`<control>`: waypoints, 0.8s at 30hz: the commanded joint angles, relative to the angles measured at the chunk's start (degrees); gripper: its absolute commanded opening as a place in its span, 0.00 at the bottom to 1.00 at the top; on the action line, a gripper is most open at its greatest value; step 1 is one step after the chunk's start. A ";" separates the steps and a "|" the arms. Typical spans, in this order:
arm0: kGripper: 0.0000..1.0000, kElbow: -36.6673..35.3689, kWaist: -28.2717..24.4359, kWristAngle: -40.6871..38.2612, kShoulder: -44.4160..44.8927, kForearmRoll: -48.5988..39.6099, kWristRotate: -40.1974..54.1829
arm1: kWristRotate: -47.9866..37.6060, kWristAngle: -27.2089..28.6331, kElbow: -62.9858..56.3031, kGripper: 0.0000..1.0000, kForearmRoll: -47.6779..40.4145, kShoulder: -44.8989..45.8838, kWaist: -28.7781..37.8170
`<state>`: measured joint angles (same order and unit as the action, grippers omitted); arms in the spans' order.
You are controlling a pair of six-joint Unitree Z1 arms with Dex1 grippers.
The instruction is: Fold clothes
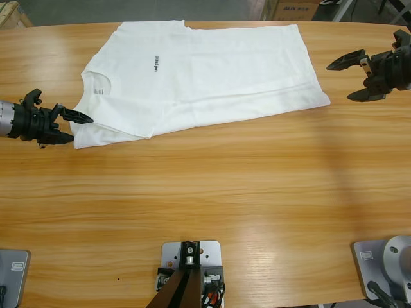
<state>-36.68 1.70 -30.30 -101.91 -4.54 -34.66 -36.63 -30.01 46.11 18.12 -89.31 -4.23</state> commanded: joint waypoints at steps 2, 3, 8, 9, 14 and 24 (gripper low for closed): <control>0.63 1.84 0.38 -0.80 -6.36 0.41 1.65 | 1.11 -0.58 -1.23 1.00 0.77 0.49 -1.29; 0.57 1.98 0.41 -0.82 -6.20 0.41 1.70 | 1.11 -0.56 -1.25 1.00 0.77 0.54 -1.31; 0.00 2.32 0.41 -0.82 -5.11 0.41 1.79 | 1.07 -0.58 -1.15 0.98 1.06 0.96 -1.31; 0.00 2.30 0.41 -0.87 -4.83 0.41 1.79 | 1.06 -0.58 -1.16 0.98 1.13 1.03 -1.31; 0.00 2.26 0.32 -1.15 -3.99 0.41 2.25 | 1.09 -0.66 -1.13 0.94 1.21 1.24 -1.68; 0.00 2.75 -0.04 -0.90 -1.45 0.36 3.06 | 0.86 -2.02 -1.52 0.39 0.51 0.38 -5.32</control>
<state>-35.25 1.73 -31.05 -103.35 -4.31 -32.50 -36.44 -30.07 46.11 18.72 -89.30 -5.62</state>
